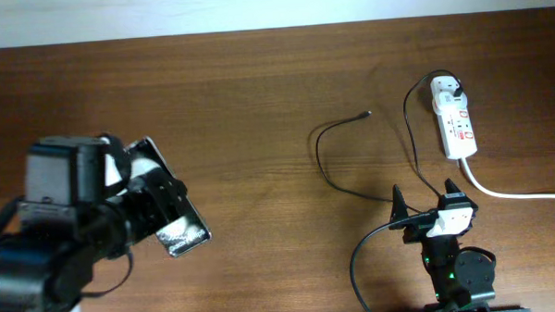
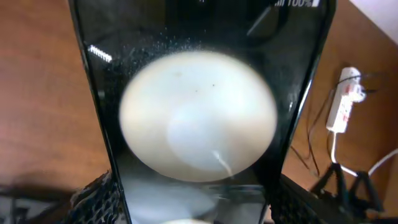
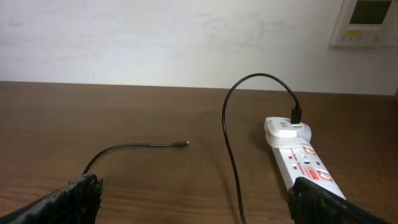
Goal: Plug charger to phone and switch on socket
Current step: 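Lift the phone with the left gripper and turn it upright toward center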
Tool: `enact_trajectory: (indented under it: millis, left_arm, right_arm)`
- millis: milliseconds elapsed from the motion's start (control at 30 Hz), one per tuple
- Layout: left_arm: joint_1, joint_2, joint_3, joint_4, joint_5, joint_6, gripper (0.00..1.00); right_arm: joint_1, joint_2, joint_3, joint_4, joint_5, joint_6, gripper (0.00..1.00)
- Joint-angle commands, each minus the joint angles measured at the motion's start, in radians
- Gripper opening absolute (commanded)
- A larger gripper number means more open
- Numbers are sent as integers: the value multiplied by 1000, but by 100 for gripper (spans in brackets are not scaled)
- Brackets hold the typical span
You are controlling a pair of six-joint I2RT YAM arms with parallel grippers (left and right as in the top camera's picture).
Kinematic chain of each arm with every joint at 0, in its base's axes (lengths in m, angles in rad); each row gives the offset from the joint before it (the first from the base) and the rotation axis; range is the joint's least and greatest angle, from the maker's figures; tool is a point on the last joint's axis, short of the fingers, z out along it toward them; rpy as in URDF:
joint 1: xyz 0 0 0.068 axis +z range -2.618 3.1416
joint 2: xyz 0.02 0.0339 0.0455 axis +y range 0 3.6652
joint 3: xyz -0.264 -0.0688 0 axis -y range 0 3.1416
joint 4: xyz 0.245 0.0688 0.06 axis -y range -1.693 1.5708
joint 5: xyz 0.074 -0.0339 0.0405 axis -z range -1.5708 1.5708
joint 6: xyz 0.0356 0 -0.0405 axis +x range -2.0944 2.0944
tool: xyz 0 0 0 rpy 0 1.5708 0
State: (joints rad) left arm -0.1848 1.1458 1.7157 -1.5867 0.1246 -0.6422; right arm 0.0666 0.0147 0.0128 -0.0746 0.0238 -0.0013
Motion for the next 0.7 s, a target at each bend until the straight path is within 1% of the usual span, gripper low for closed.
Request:
enact_trajectory:
  millis: [0,33,67,133,233,300,367,433,600,667]
  left_arm:
    - [-2,-21,-161,80,23,-73,59]
    - [-2,-15,-226,132,55,-73,59]
    - [-2,-5,-320,226,127,-73,59]
    - [-2,16,-431,343,214,-88,58]
    - [-2,81,-572,504,307,-175,58]
    - [-2,129,-618,593,396,-214,57]
    - [-2,187,-636,649,478,-244,57]
    - [-2,266,-636,684,537,-243,58]
    - [-2,441,-636,716,601,-230,58]
    - [-2,505,-636,762,692,-191,59]
  right_arm:
    - [5,-8,-7,-4,-2,-2,99]
    - [5,-8,-7,-4,-2,-2,98]
    - [5,-7,-7,-4,-2,-2,99]
    - [5,-8,-7,-4,-2,-2,99]
    - [5,-8,-7,-4,-2,-2,99]
    - [5,-8,-7,-4,-2,-2,99]
    - [5,-8,-7,-4,-2,-2,99]
    - [5,-7,-7,-4,-2,-2,99]
    - [5,-7,-7,-4,-2,-2,99]
    - [5,-8,-7,-4,-2,-2,99]
